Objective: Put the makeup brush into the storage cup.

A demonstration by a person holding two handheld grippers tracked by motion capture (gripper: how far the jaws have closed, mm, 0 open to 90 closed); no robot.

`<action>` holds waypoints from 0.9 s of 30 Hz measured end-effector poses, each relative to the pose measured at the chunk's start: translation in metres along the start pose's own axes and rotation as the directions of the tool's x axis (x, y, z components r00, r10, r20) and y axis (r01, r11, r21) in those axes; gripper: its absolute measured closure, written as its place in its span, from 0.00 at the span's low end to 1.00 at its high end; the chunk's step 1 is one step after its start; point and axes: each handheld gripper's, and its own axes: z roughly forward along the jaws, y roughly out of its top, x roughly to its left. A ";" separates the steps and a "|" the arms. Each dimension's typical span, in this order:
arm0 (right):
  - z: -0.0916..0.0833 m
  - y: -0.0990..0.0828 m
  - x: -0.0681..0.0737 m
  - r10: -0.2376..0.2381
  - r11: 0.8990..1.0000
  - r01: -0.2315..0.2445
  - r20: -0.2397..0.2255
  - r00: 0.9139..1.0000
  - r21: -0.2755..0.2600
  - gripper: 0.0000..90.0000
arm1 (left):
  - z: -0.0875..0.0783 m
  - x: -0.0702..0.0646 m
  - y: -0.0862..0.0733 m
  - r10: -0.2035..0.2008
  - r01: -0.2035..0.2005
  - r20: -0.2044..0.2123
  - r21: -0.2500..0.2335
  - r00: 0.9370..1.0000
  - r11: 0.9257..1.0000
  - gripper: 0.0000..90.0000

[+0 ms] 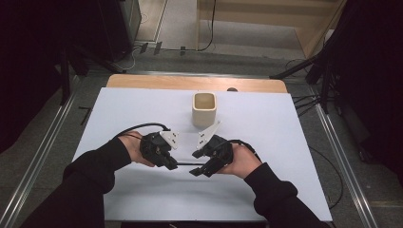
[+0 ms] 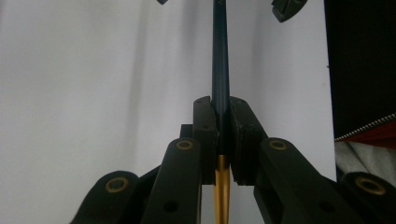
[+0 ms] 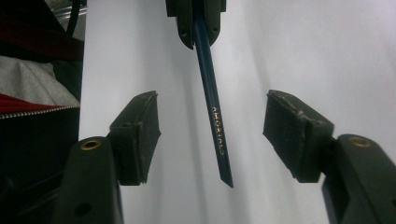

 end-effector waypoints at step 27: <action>0.021 0.003 -0.010 0.023 1.000 -0.024 -0.043 0.999 -0.009 0.73 | 0.000 -0.003 0.016 0.036 -0.035 -0.009 0.110 0.999 0.993 0.92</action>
